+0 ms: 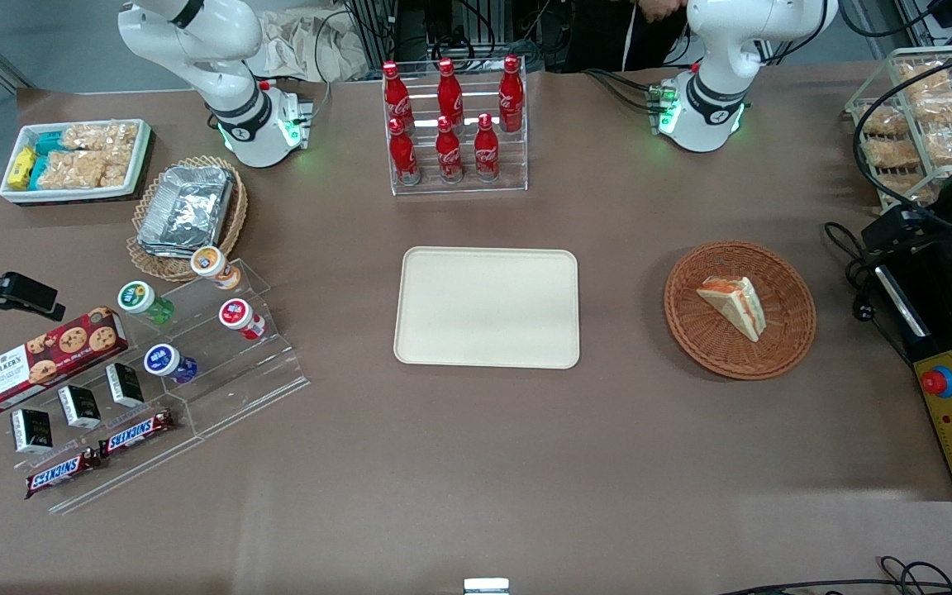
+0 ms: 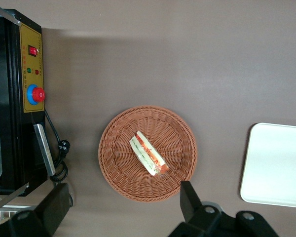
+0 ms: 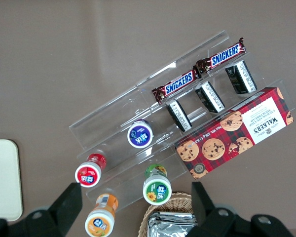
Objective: Place sandwich from basket to tray
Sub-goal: 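Move the left gripper over the wrapped sandwich in the wicker basket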
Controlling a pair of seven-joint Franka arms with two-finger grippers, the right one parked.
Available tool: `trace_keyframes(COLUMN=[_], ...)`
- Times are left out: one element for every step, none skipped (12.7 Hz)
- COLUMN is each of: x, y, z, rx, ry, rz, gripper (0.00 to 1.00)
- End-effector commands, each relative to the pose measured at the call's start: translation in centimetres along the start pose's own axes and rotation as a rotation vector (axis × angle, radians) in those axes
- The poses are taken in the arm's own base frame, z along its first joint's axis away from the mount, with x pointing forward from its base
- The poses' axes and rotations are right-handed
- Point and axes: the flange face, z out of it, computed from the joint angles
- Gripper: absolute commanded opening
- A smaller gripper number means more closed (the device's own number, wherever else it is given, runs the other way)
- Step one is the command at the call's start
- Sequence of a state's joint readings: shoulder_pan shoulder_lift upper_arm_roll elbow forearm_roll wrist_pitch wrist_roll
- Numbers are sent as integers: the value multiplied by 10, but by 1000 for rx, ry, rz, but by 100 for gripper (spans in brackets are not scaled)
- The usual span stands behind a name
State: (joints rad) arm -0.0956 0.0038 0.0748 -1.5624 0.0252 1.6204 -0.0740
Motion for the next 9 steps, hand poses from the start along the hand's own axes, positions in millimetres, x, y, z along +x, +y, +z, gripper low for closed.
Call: trace_keyframes(x=[0,-1,-3,-8,-14,-20,-29,-40,-55], y=[3,2,3,2,2,1,-3,-5,-5], z=[-4,-4,-2,3,16,26,40,53,74], rx=[2,3,4,12,19,20,26,21,8], ry=[-12,-20,-34,-68,-103,-126,-151,-121,-73], rz=[1,-2,-37,-126,-179,-203,-247,-309,-388], gripper=[100,100,100,100,100,100,100,100,100])
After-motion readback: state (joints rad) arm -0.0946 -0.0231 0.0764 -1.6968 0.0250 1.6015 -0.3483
